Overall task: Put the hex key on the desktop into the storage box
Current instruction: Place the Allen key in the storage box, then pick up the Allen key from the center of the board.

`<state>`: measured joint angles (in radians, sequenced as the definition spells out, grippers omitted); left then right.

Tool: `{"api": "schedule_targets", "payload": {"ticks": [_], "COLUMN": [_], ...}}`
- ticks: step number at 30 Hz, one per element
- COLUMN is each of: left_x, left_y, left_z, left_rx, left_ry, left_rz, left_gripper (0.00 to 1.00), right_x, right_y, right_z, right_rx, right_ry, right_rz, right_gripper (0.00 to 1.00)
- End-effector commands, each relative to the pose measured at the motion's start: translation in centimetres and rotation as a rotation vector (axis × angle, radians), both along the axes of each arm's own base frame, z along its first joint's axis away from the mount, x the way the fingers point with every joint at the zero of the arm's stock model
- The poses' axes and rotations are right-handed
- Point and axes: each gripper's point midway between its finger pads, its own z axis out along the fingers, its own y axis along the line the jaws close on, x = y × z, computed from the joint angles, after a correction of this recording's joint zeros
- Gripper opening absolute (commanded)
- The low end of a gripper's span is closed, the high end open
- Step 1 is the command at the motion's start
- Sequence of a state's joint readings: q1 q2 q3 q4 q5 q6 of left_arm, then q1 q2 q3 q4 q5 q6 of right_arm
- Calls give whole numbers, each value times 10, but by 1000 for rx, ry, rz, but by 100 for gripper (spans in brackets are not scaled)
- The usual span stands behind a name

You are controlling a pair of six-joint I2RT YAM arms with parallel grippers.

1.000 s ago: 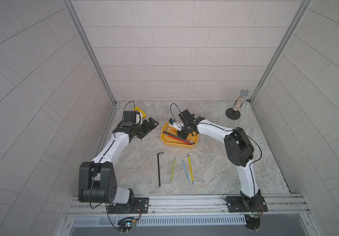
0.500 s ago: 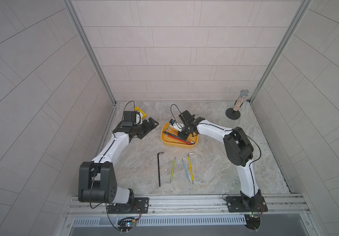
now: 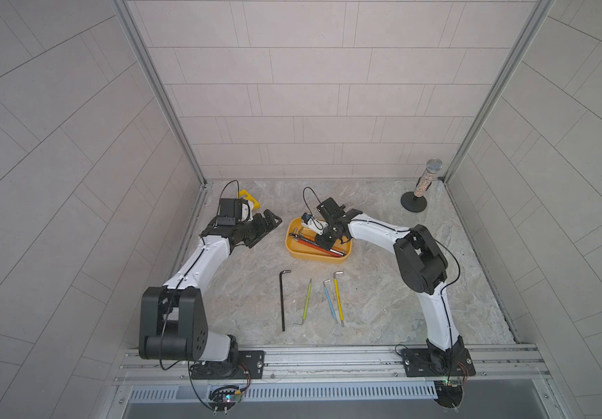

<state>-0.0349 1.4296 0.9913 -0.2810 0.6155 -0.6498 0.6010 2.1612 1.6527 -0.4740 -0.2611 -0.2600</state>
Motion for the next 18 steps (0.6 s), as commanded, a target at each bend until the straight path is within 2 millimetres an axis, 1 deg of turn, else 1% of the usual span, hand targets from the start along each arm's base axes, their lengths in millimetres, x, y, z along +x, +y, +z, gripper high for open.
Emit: {"api": "schedule_targets", "payload": {"ticks": [1,4,8,10,13,15,16,17,18], "left_x": [-4,-6,-8,-10,-15,-21,-24,-26,-28], "left_y": [1,2,2,3,4,7,9,9,9], "left_z": [4,5,11,16,23,21,19,19,19], "left_rx": [-2,10,16,25,46,74,83,88,88], "left_ry": [-19,-26,-52,-77,-111,-106,-101,-103,-106], "left_rz": [-1,3,-1,2,-10,-11,-7,-7,-6], "left_gripper": [98,98,98,98,95,95,95,95,96], "right_x": [4,5,4,-1,-14,-25,-29,-34,-38], "right_y": [-2,-4,-11,-14,-16,-19,-22,-25,-29], "right_z": [20,35,61,76,104,124,131,138,145], "right_rx": [13,21,29,41,118,176,200,224,248], "right_ry": [-18,-41,-74,-89,-119,-144,-155,-166,-175], "right_rz": [-36,-50,-82,-96,-110,-125,-140,-158,-178], "right_gripper": [40,50,57,60,66,71,75,84,99]}}
